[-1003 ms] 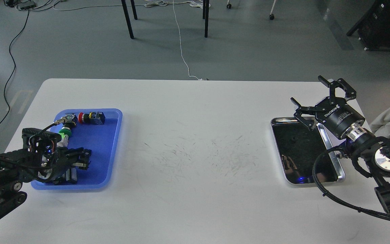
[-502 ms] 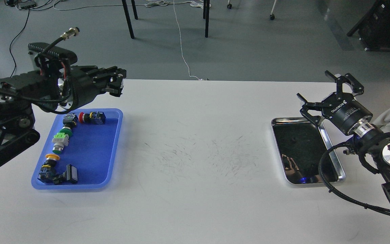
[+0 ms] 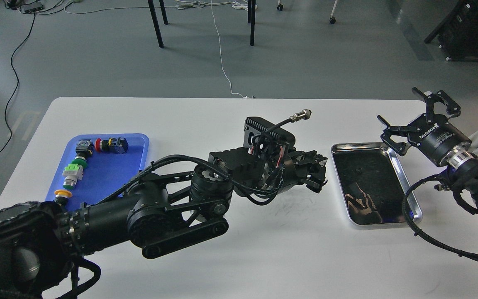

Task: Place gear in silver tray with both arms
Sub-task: 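Carry the gear with the left gripper and set it on the table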

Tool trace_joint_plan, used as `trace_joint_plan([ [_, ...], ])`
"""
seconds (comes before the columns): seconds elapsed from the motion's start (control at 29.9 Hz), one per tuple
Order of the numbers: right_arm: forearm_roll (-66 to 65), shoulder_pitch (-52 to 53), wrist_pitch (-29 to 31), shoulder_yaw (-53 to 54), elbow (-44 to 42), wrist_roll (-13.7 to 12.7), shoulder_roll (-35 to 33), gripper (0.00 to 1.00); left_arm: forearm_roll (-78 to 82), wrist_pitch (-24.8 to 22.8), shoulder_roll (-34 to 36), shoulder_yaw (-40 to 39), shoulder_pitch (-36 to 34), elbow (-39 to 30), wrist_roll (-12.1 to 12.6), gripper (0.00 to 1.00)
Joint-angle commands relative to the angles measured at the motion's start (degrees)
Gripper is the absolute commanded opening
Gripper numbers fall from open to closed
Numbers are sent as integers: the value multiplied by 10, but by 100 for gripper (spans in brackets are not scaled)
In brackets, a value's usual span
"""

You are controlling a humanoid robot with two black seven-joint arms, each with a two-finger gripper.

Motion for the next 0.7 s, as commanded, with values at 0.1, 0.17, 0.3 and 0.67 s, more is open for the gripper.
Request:
trace_joint_plan([
  [0.1, 0, 3, 0, 4, 0, 1, 0, 97, -1, 44, -2, 18, 23, 56, -3, 9],
  [0.17, 0, 3, 0, 5, 1, 0, 0, 97, -8, 59, -2, 48, 35, 56, -7, 9],
  [0.3, 0, 3, 0, 4, 1, 0, 1, 97, -6, 86, -2, 59, 79, 52, -5, 10],
  [0.67, 1, 3, 0, 11, 3, 1, 1, 97, 1, 91, -2, 84, 119, 46, -6, 11],
])
